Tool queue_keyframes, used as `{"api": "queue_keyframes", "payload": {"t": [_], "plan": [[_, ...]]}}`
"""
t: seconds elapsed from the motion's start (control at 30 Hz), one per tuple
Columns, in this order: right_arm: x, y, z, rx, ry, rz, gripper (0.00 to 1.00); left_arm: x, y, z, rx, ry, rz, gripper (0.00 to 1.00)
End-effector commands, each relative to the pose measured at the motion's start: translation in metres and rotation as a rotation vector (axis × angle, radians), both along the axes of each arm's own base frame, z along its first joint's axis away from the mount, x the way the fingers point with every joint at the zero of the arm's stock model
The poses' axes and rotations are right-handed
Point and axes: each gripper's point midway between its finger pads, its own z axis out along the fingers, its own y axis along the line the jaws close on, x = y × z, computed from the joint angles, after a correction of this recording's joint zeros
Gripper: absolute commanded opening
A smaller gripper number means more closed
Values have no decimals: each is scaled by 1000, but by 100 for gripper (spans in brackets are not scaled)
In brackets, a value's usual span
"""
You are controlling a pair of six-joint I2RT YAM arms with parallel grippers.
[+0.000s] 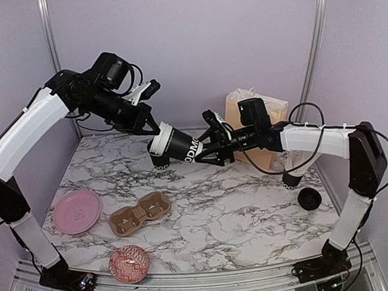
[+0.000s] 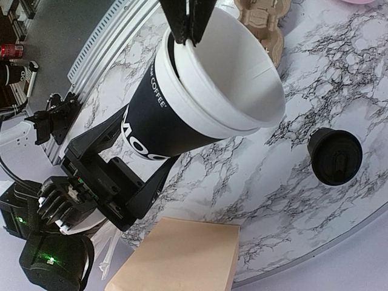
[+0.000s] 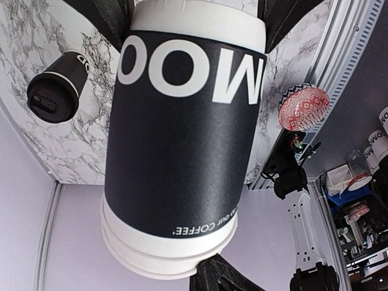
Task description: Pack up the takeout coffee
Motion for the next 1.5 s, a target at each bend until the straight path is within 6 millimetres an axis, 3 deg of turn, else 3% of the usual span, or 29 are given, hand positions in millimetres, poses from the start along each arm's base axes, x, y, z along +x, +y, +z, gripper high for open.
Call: {"api": "queue_keyframes", "payload": {"t": [0.0,0.2,0.33,0.47,0.67,0.77,0.93,1.17,1.4,1.47], "plan": [[-28,-41,-71,-181,276,16,44,41,74,95,-42,-334,298,0],[-44,-47,-63,-173,273,56,55,42,73,93,-40,-331,297,0],[-38,-44,-60,-165,263,36,52,46,63,82,-43,-293,266,0],[-24,-42,-55,-180,232,-24,55,46,51,75,-65,-254,227,0],[9,-41,6,-138,9,-177,81,41,31,51,-83,-161,151,0],[24,-36,21,-163,-61,-204,93,32,17,34,-87,-104,83,0],[33,-12,19,-238,-117,-202,99,18,-5,4,-61,-30,-3,0],[21,17,-2,-287,-137,-162,99,4,-20,3,-88,-3,-70,0],[22,18,-12,-316,-114,-172,99,3,-20,8,-96,-17,-70,0],[20,18,-15,-318,-105,-163,94,4,-20,9,-97,-18,-70,0]]}}
